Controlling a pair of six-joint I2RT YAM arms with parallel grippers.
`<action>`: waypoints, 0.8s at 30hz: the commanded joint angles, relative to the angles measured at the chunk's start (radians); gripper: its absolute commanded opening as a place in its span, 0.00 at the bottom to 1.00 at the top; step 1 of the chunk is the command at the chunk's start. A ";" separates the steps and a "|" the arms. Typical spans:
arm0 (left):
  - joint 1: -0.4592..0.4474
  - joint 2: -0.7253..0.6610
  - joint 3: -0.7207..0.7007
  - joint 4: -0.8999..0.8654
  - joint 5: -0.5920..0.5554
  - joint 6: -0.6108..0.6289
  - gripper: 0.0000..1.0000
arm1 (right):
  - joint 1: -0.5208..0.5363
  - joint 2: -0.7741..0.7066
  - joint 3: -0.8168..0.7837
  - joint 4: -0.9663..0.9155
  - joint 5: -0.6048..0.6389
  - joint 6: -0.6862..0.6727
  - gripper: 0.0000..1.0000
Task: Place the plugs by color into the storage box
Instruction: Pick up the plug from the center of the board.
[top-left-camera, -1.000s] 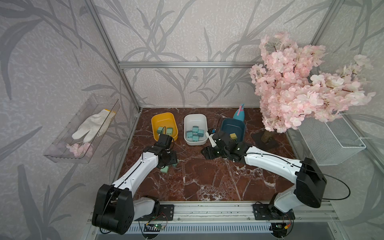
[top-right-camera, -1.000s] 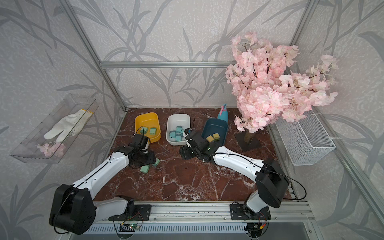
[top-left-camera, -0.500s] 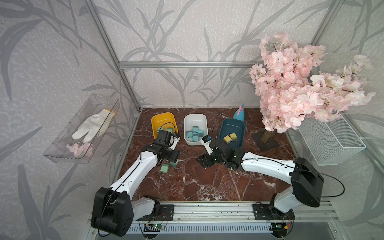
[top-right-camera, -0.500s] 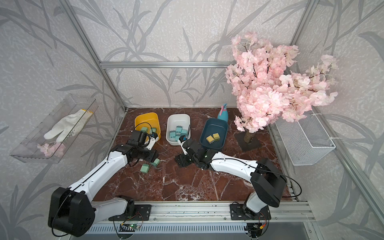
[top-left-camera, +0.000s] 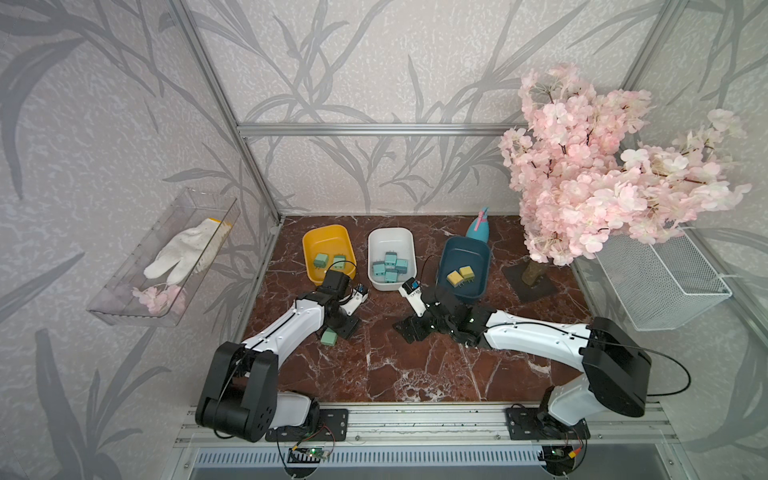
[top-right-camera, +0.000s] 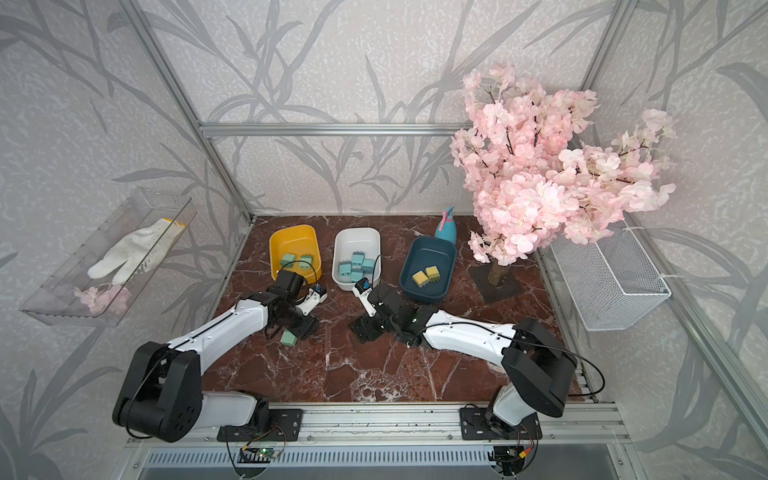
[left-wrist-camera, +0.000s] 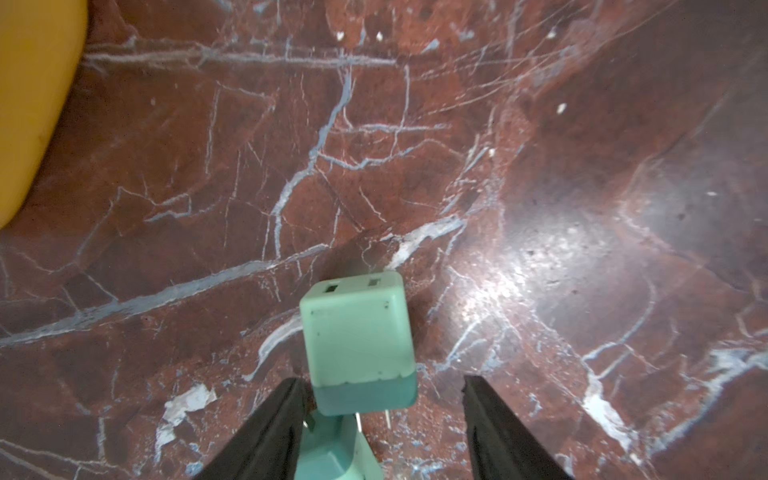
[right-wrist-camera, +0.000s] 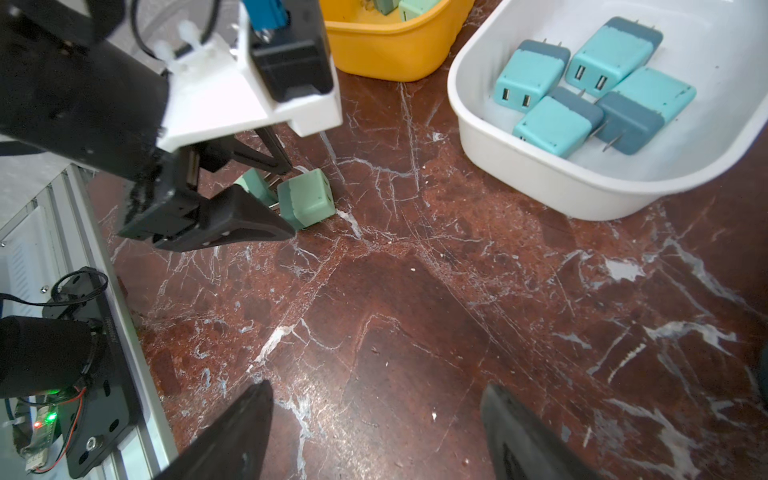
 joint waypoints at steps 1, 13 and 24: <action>0.007 0.036 0.042 -0.011 -0.059 0.009 0.64 | 0.001 -0.023 0.003 0.042 -0.023 -0.004 0.84; 0.012 0.101 0.063 -0.014 -0.037 -0.005 0.59 | 0.001 -0.011 -0.009 0.078 -0.048 0.016 0.84; 0.012 0.074 0.088 -0.052 0.016 0.006 0.35 | 0.000 -0.017 -0.004 0.066 -0.074 0.048 0.84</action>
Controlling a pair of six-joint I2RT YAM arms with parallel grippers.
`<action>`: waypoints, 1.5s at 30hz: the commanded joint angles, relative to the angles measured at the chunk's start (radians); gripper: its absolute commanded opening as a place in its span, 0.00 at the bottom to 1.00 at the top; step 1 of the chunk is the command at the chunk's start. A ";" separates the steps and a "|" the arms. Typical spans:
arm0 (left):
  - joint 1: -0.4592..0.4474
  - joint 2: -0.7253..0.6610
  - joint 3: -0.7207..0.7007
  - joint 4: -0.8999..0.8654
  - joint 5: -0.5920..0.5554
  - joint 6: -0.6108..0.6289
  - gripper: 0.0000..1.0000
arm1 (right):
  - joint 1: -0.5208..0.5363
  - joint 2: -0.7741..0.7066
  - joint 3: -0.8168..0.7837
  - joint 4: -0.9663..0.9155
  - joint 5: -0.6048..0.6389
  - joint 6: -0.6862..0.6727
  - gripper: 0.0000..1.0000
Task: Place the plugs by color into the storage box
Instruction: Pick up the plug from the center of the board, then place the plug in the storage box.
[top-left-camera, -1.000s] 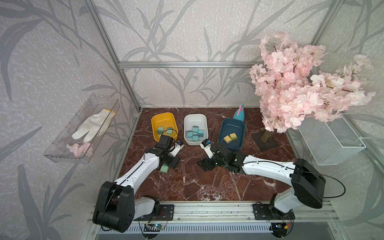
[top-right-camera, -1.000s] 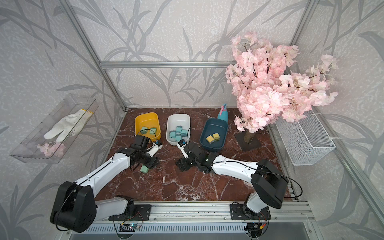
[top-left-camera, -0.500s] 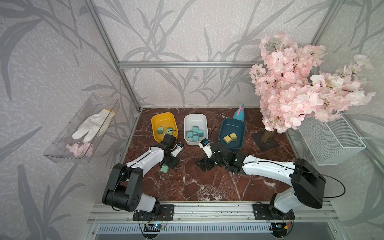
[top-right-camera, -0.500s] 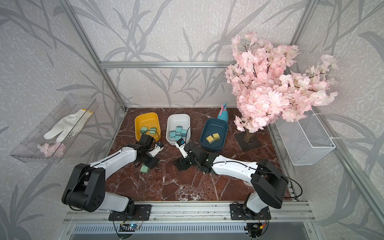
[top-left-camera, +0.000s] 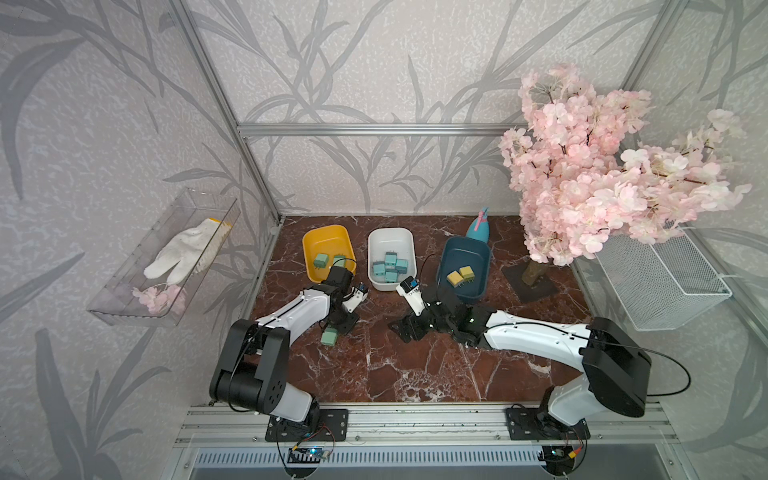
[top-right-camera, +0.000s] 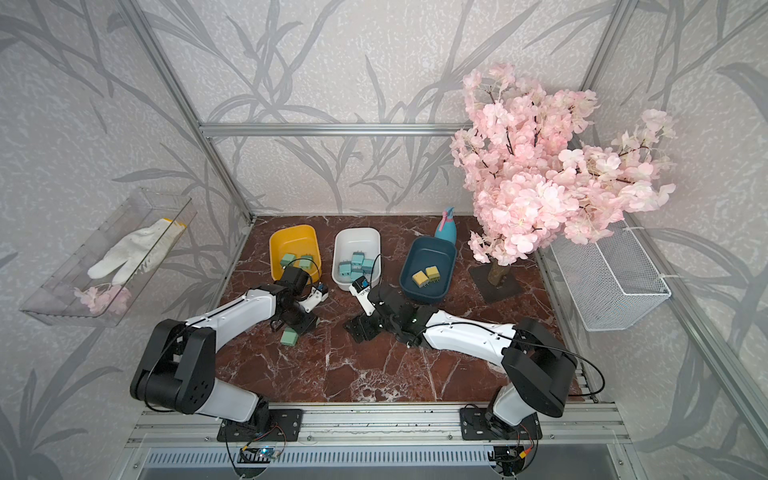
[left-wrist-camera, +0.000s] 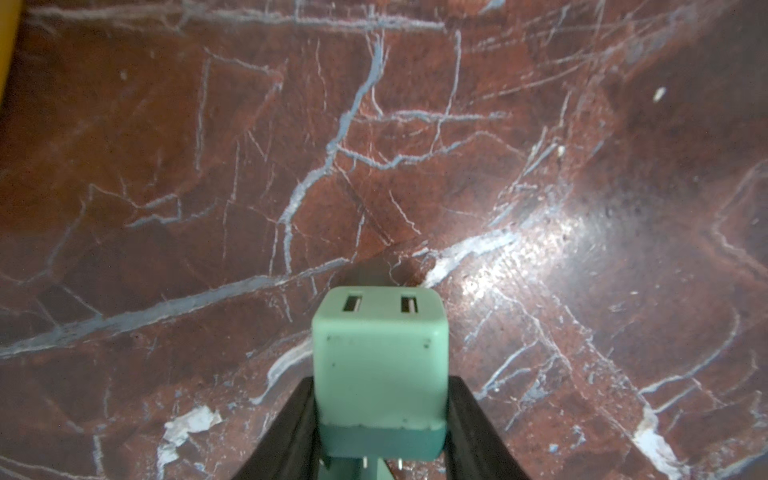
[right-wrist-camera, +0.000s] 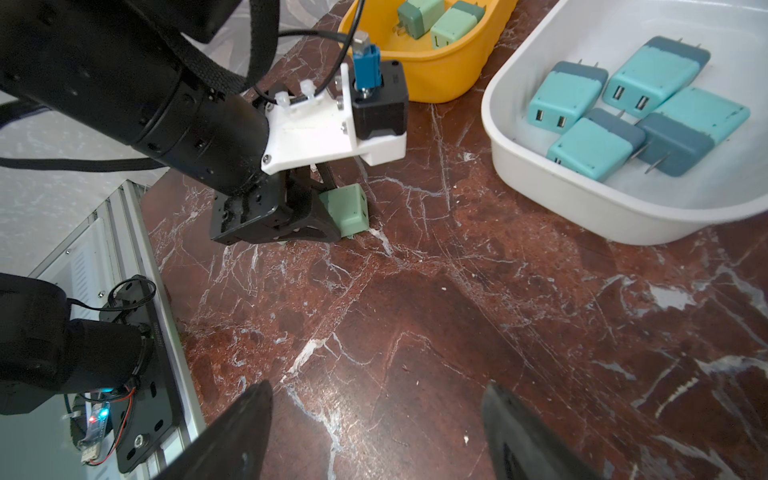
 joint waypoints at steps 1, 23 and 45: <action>0.003 -0.039 0.033 -0.041 0.027 0.010 0.35 | 0.001 -0.021 -0.006 0.008 -0.013 0.020 0.84; 0.114 -0.037 0.336 -0.037 -0.013 -0.105 0.35 | 0.001 -0.106 0.033 -0.048 0.020 -0.001 0.84; 0.252 0.668 1.021 -0.097 -0.164 -0.185 0.39 | 0.001 0.055 0.070 0.037 -0.096 0.087 0.82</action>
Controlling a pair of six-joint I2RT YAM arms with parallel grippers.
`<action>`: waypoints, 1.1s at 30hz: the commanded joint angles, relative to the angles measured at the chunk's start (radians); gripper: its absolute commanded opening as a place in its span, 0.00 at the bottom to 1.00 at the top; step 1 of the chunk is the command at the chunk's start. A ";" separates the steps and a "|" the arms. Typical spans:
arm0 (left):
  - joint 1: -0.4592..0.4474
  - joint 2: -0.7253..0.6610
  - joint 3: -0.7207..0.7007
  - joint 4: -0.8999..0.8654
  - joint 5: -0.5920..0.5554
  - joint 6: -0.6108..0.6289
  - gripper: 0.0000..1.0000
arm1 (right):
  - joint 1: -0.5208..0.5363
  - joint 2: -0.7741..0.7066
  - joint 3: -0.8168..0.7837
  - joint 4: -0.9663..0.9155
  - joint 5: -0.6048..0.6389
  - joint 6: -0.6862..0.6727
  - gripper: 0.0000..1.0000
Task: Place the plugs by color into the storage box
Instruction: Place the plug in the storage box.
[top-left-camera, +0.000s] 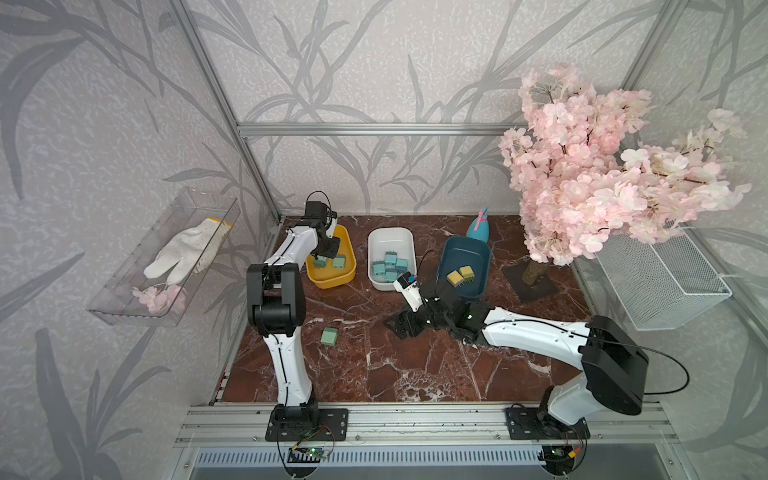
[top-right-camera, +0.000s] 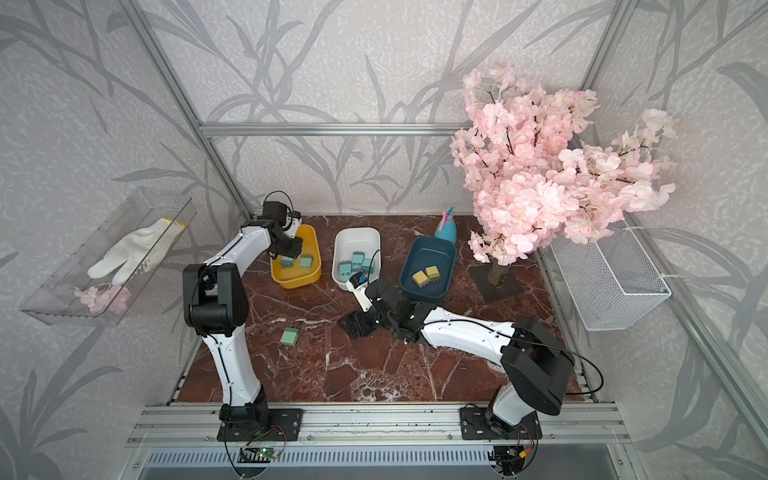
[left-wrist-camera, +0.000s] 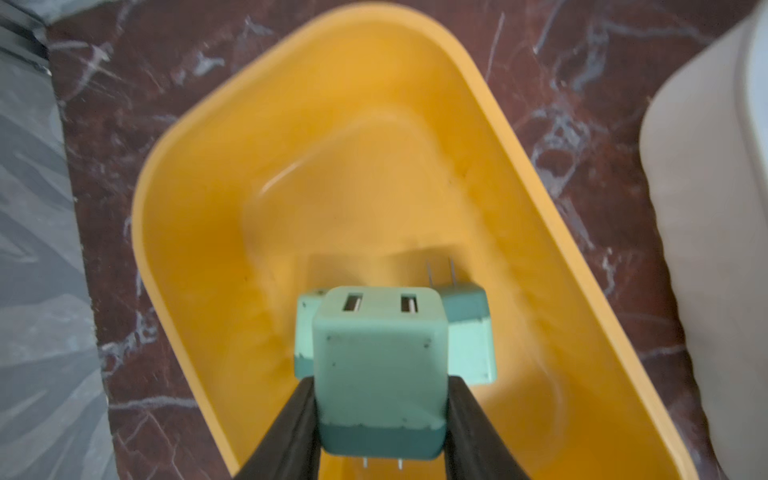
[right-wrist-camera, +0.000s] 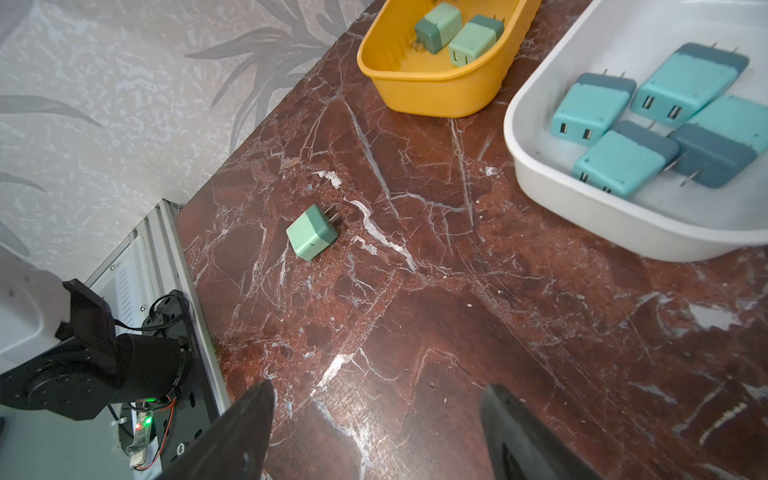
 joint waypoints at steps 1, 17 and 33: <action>0.000 0.080 0.111 -0.072 -0.061 -0.019 0.40 | 0.002 0.026 0.024 0.040 -0.050 0.039 0.82; 0.000 0.232 0.339 -0.156 0.014 -0.060 0.60 | 0.003 0.064 0.055 0.005 -0.045 0.044 0.82; -0.017 -0.090 0.113 -0.098 0.023 -0.070 0.61 | 0.035 0.001 0.114 -0.121 0.018 0.007 0.81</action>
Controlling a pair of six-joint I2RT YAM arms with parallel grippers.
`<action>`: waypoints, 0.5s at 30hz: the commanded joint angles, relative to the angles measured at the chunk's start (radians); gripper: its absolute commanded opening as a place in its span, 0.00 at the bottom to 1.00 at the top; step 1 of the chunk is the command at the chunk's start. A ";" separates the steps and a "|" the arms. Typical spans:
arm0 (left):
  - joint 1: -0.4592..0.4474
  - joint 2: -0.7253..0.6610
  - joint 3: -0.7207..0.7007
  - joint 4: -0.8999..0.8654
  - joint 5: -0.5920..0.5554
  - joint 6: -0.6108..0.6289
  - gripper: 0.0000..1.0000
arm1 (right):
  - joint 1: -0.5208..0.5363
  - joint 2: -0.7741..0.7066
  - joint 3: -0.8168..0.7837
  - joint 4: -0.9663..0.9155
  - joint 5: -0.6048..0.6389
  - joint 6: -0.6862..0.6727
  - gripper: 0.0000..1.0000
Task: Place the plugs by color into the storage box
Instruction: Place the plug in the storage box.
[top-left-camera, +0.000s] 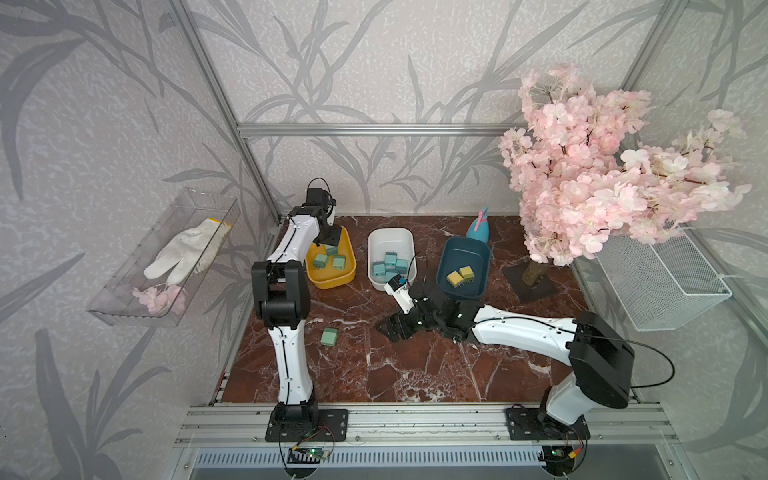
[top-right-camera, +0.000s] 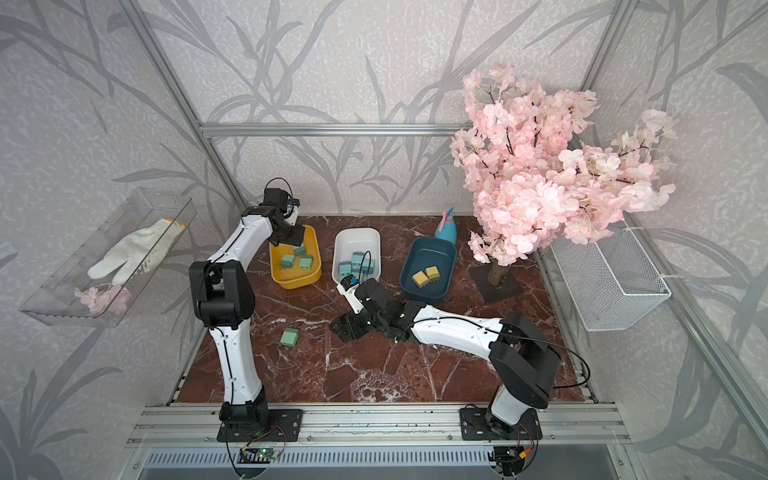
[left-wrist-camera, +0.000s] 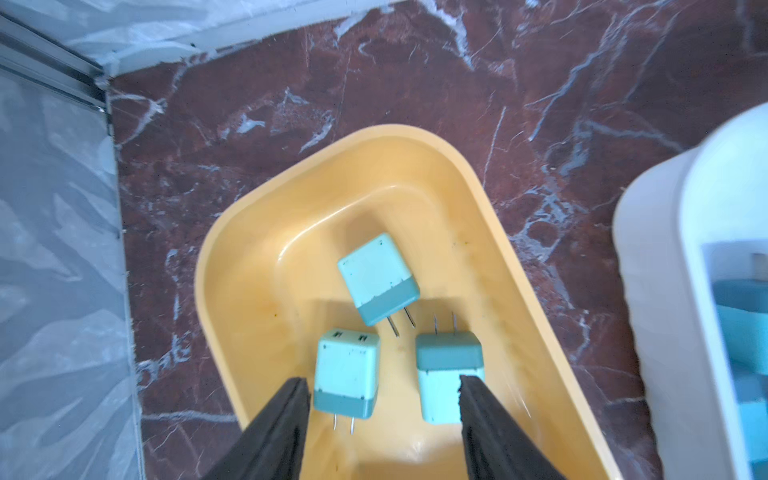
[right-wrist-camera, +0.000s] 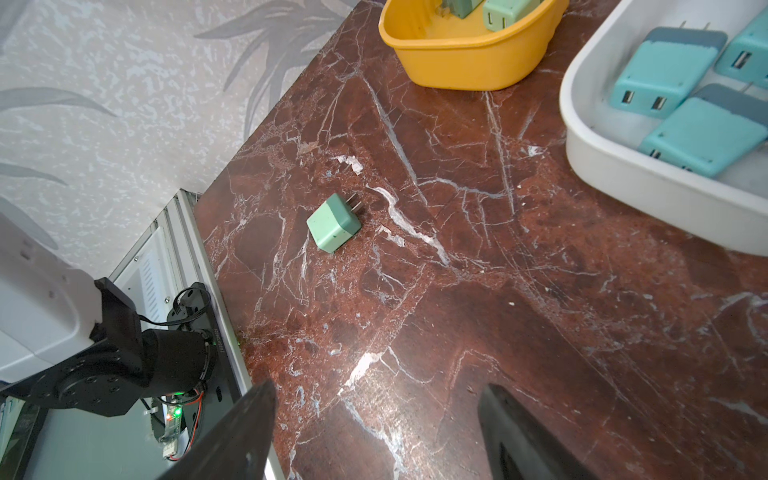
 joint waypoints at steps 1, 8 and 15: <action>-0.004 -0.105 -0.051 0.017 0.021 -0.027 0.61 | 0.008 -0.047 0.040 -0.062 0.042 -0.035 0.81; -0.006 -0.339 -0.219 0.026 0.083 -0.148 0.61 | 0.024 -0.048 0.112 -0.145 0.064 -0.124 0.81; -0.007 -0.623 -0.475 0.025 0.030 -0.314 0.60 | 0.068 0.011 0.193 -0.136 0.019 -0.194 0.80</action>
